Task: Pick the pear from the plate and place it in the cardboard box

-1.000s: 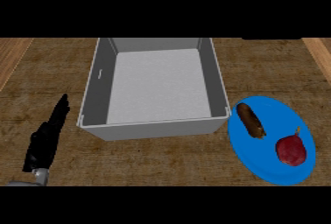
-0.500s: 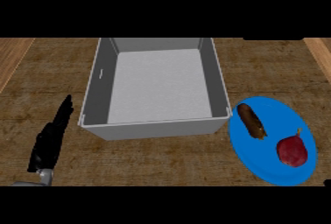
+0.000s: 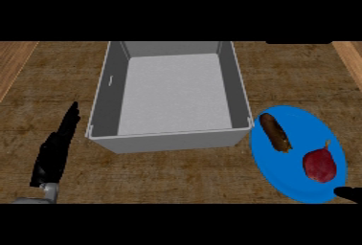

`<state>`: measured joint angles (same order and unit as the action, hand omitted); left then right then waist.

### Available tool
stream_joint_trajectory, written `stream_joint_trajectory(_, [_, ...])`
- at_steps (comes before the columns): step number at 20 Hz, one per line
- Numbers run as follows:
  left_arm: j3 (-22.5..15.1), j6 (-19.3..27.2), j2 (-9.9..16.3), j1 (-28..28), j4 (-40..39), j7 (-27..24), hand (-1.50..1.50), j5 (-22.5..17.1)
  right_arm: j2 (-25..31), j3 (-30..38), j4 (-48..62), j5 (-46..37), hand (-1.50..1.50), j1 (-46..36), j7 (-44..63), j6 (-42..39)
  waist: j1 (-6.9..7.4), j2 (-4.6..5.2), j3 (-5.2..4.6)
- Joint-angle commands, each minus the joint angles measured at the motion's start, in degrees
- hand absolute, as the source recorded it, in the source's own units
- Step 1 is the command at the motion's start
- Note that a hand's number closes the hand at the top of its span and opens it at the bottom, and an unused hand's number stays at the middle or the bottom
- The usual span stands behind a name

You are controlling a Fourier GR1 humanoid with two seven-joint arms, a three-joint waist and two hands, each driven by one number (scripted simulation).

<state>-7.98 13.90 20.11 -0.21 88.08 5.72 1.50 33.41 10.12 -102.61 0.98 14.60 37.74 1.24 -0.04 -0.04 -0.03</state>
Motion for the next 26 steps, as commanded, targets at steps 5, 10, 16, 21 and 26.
stream_joint_trajectory(5, [3.88,-3.90,-2.69,0.01,-3.92,-3.91,0.00,1.05,-4.81,1.49,5.85,-5.44,-1.50,-3.68,-0.07,-4.00,-0.02,0.03,0.02])
stream_joint_trajectory(10, [4.37,-4.25,-3.85,0.92,1.94,0.18,0.00,3.36,-9.26,0.45,4.05,-10.17,-1.50,-4.01,1.09,-3.60,0.06,0.01,0.03])
stream_joint_trajectory(16, [4.93,-4.77,-6.23,1.95,2.95,0.53,0.00,6.23,-11.27,4.48,3.32,-11.00,-1.50,-1.42,-2.22,-6.47,-0.06,-0.02,0.03])
stream_joint_trajectory(21, [6.56,-6.57,-7.34,-1.22,0.92,2.20,0.00,7.30,-14.32,2.87,6.15,-14.88,-1.50,-5.92,-1.27,-6.01,-0.05,0.01,0.03])
stream_joint_trajectory(26, [9.61,-10.57,-5.56,1.38,2.39,0.54,0.00,5.63,-16.95,2.61,10.16,-17.86,-1.50,-7.77,-3.64,-4.33,0.11,0.01,0.03])
